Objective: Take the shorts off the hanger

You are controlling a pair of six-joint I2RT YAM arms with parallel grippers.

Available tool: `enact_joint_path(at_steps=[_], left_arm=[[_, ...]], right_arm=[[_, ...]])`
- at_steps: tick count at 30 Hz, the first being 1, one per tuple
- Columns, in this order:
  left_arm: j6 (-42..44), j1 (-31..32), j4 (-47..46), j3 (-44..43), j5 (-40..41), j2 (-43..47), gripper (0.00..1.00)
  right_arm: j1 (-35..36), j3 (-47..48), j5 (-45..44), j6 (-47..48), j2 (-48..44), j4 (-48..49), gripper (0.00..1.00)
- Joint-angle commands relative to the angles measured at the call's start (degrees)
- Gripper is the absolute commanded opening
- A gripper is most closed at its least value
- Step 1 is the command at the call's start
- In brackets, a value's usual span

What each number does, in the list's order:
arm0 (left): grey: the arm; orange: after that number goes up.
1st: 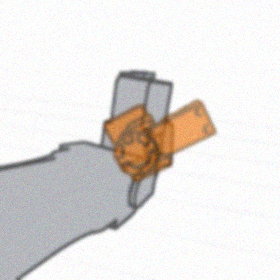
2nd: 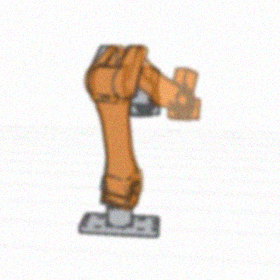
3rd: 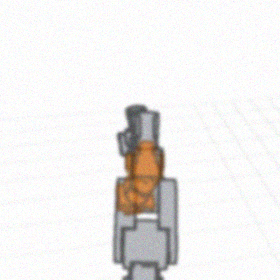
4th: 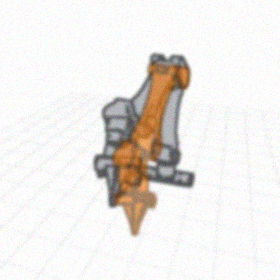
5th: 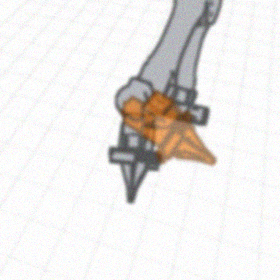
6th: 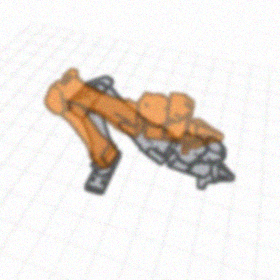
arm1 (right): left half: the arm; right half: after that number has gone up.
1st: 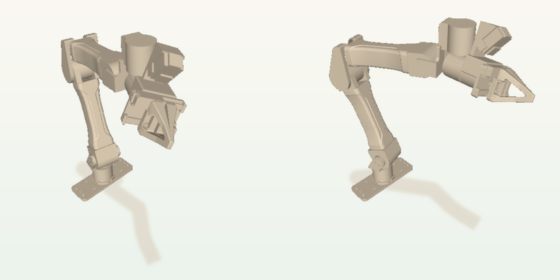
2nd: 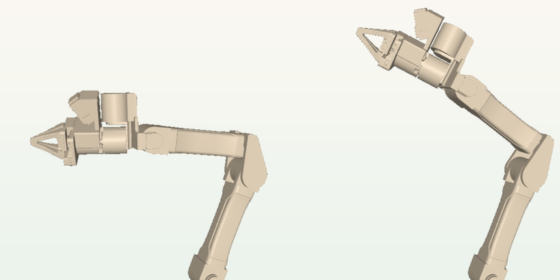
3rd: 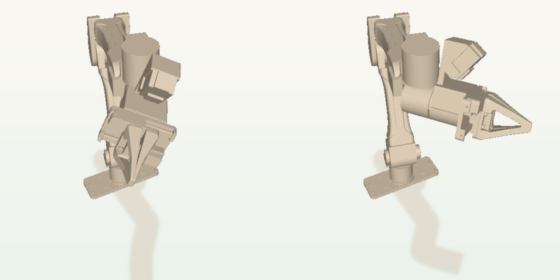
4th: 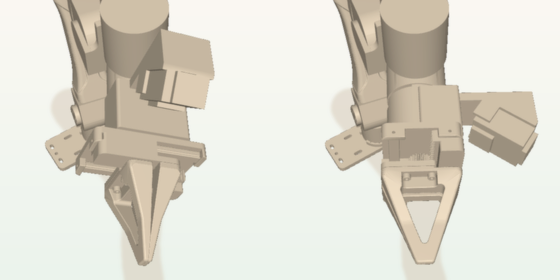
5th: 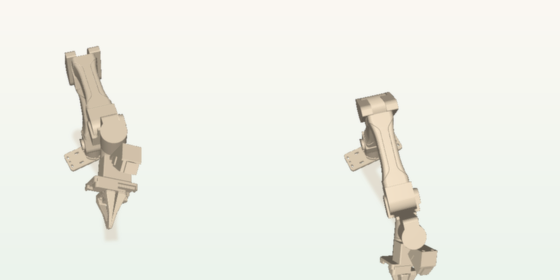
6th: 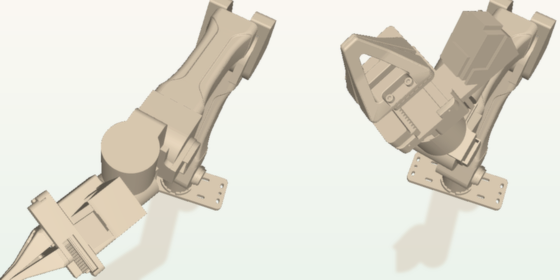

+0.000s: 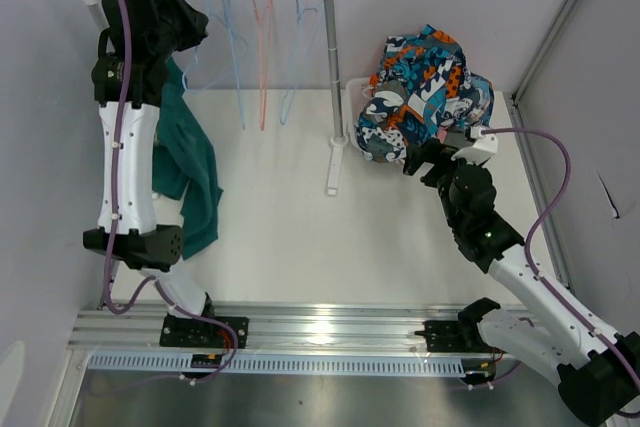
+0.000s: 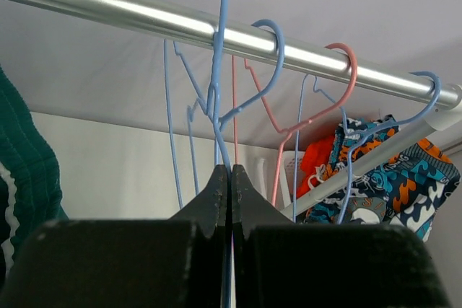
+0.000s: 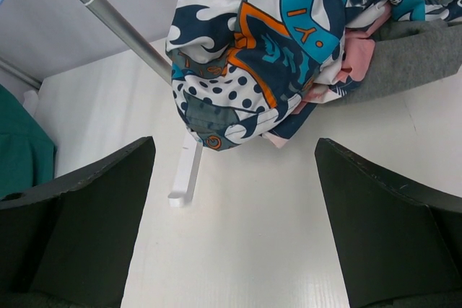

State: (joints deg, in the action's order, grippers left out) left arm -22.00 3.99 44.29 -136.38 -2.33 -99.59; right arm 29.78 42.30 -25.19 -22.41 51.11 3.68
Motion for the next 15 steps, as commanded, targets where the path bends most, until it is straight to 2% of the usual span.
enact_joint_path(at_steps=[1,6,10,12,13,15], left_arm=[[1.34,1.11,-0.17,2.33,2.06,5.98,0.0],[2.22,1.55,0.09,9.27,4.78,11.69,0.01],[2.93,1.55,0.62,12.53,6.28,13.63,0.06],[2.93,1.55,1.06,12.8,6.37,14.07,0.18],[3.01,1.64,1.32,12.89,6.11,14.25,0.36],[3.01,1.55,1.67,12.37,5.93,14.6,0.5]], right_arm=[[0.28,-0.47,-0.65,0.0,-1.01,-0.08,0.99],[0.45,-1.17,-0.04,-1.23,-2.16,-0.61,0.99],[0.45,-1.7,-0.03,-1.76,-3.82,-1.66,0.99],[0.54,-1.87,-0.12,-1.84,-4.87,-2.45,0.99],[0.63,-1.96,-0.21,-1.76,-5.32,-3.06,0.99],[0.54,-2.05,-0.47,-1.67,-6.2,-3.42,0.99]])
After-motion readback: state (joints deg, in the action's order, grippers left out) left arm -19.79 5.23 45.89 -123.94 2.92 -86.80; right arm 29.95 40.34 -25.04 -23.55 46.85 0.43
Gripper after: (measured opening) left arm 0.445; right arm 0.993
